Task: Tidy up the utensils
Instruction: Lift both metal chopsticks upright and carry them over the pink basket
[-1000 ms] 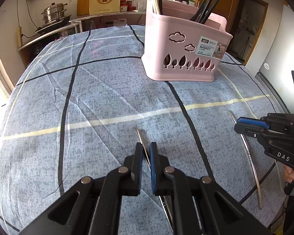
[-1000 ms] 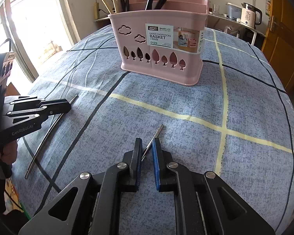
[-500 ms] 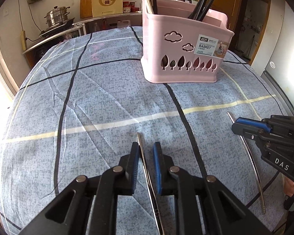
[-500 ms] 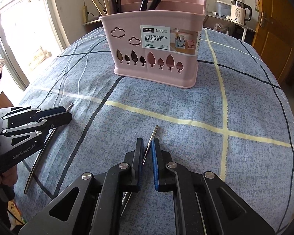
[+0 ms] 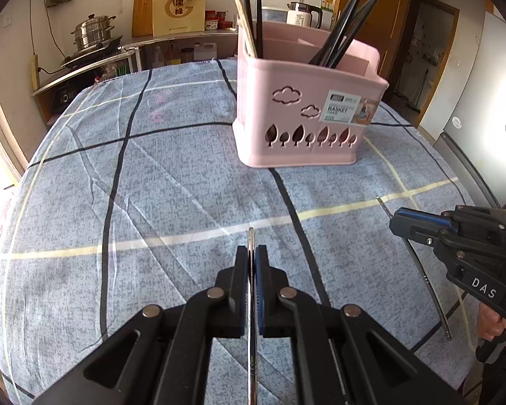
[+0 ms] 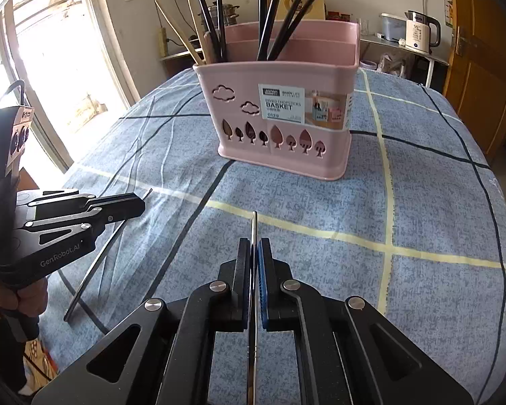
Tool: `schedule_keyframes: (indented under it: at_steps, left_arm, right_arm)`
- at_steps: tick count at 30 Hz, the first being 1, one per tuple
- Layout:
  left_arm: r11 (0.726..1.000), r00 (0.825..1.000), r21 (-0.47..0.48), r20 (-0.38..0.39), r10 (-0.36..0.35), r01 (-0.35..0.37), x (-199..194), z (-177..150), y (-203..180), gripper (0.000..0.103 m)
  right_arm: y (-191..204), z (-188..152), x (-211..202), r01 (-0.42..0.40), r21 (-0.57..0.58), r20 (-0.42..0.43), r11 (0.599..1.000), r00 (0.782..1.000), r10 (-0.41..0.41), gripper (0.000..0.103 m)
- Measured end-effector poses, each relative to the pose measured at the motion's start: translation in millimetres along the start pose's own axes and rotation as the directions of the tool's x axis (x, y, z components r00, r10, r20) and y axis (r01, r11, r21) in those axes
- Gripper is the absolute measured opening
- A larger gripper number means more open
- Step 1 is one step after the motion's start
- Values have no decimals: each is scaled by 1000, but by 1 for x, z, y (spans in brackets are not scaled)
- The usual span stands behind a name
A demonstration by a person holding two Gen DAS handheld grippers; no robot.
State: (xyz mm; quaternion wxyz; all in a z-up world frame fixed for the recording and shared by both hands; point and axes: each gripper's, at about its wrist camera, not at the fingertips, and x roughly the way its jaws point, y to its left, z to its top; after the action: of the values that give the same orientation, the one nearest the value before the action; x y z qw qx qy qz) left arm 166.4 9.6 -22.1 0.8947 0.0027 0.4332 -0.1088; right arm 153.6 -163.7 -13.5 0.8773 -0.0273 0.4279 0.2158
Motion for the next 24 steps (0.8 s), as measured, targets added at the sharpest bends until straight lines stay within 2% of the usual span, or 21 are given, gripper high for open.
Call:
schedule_keyframes:
  at_steps: [8, 24]
  left_arm:
    - [999, 994, 9, 107, -32, 31, -42, 22, 1, 5]
    - [997, 971, 34, 227, -77, 71, -94, 51, -5, 4]
  right_arm:
    - [3, 18, -33, -17, -10, 109, 1000, 994, 18, 4]
    - [3, 38, -80, -18, -36, 246, 999, 969, 27, 4]
